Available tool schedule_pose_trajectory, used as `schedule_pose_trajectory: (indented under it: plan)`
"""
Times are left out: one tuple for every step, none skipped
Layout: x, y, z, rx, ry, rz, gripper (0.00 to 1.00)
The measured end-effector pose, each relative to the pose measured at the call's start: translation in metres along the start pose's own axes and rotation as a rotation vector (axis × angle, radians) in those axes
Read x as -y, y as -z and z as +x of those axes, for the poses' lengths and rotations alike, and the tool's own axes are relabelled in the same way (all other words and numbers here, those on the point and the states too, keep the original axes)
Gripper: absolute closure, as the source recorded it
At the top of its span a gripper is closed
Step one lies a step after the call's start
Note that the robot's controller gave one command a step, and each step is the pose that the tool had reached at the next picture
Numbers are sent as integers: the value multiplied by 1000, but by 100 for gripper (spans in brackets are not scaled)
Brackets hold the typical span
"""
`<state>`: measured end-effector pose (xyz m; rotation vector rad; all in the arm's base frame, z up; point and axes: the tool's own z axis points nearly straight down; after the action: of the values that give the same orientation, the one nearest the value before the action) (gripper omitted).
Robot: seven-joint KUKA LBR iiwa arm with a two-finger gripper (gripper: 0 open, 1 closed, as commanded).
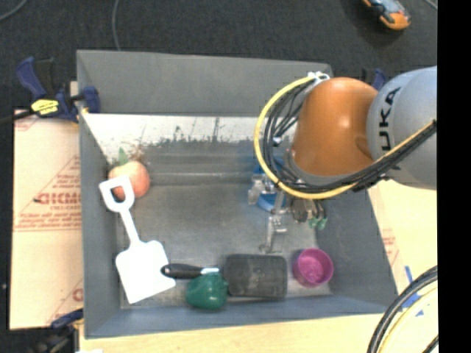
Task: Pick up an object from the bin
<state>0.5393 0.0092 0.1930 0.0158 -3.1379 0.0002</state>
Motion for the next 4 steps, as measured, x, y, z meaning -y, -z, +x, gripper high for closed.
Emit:
schedule_pose_trajectory:
  plan:
    - [0, 3, -2, 7, -1, 0, 0]
    - [-17, -122, 51, 0, 472, 0, 0]
    - [-4, -54, 55, 9, 277, 1, 0]
    - [-15, -116, 51, 7, 462, 0, 0]
